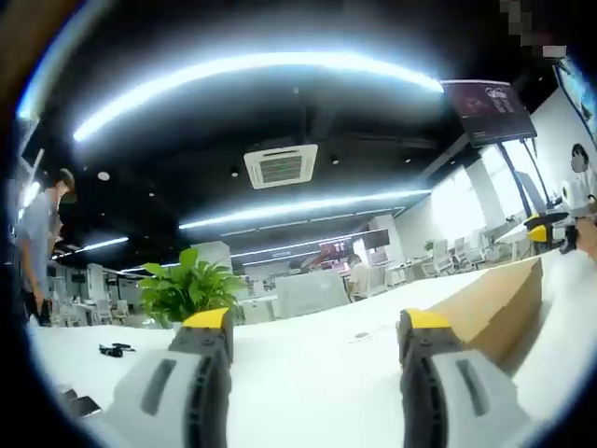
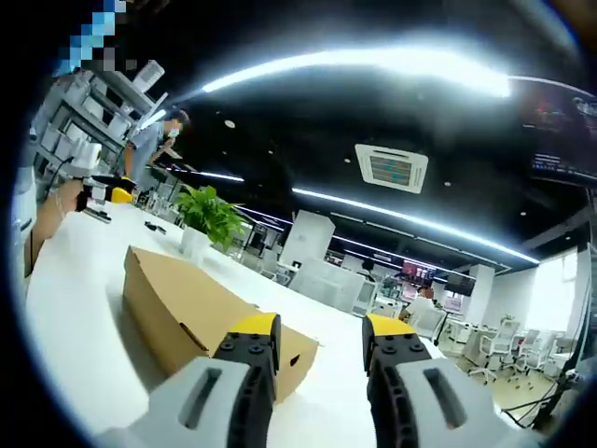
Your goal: Operate the shoe box by opening the lid, removing the specified soft item, and placing it in the target area until the item is outside and the box remains undamaged.
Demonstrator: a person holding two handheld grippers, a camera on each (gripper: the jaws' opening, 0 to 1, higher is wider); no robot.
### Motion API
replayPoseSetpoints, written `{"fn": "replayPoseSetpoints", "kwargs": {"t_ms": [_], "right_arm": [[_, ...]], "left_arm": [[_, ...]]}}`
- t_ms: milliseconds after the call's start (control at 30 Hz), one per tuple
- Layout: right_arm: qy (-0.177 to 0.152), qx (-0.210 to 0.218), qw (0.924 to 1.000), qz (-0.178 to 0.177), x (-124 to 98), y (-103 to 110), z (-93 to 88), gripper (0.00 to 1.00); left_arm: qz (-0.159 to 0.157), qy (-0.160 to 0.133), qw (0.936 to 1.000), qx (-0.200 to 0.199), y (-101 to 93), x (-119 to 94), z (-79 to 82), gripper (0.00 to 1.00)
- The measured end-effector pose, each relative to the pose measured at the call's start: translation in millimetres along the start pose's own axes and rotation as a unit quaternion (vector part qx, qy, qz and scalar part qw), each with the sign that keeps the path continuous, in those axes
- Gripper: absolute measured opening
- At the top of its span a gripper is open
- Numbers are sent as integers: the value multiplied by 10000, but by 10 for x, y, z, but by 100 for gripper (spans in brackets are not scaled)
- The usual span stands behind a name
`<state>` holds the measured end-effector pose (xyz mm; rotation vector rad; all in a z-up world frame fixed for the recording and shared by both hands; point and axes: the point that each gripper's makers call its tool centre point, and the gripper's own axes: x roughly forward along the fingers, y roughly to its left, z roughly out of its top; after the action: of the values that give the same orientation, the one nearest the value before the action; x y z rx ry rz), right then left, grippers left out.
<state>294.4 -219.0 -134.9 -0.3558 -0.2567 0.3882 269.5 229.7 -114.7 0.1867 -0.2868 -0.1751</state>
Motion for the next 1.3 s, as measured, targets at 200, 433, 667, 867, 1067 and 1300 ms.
{"fn": "replayPoseSetpoints", "kwargs": {"t_ms": [200, 433, 667, 867, 1067, 1300], "right_arm": [[-76, 53, 9999, 86, -4, 27, 31, 36], [-131, 65, 9997, 190, 3, 58, 54, 36], [-145, 87, 9994, 292, 21, 93, 58, 36], [-108, 122, 9994, 310, 29, 94, 49, 36], [-111, 162, 9993, 327, 30, 90, 48, 37], [-217, 305, 9984, 422, 7, 110, 85, 37]], "left_arm": [[-108, -1, 9999, -34, -41, 6, 2, 74], [-287, -4, 9995, -89, -110, 26, -1, 74], [-312, 40, 9994, -142, -109, 44, -22, 74], [-128, 121, 9994, -303, 2, 41, -58, 72], [-269, 101, 9989, -365, -40, 44, -48, 72], [-504, 174, 9979, -356, -145, 49, -73, 72]]}}
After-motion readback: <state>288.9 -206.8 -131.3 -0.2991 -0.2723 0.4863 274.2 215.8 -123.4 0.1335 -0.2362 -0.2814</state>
